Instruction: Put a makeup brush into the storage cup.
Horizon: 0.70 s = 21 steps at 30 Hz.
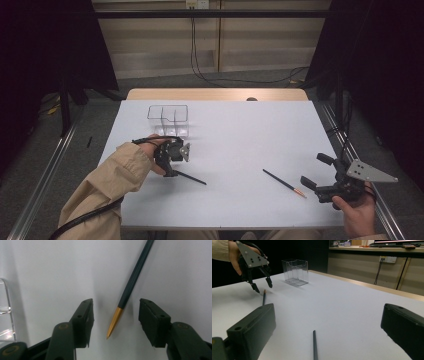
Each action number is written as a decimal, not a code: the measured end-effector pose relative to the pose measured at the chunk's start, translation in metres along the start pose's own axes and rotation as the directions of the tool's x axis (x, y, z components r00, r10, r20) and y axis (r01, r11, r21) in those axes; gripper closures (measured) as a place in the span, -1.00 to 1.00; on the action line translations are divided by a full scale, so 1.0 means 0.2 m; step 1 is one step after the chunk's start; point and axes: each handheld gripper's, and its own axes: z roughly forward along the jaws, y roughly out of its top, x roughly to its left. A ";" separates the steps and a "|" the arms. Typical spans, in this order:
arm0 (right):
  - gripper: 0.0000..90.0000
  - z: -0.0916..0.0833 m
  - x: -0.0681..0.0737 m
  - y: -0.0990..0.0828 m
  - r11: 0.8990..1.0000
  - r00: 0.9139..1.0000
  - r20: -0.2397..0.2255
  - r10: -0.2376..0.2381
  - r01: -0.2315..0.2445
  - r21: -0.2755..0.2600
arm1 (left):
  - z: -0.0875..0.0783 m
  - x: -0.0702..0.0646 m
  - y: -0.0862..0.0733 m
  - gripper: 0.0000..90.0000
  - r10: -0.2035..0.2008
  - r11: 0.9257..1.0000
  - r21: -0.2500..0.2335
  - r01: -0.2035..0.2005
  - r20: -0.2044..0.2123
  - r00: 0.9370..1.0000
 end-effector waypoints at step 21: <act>-1.00 0.00 0.00 0.00 1.000 1.000 0.002 0.003 -0.003 0.002 | 0.05 -0.02 0.01 0.66 0.003 1.000 0.028 -0.005 0.061 0.998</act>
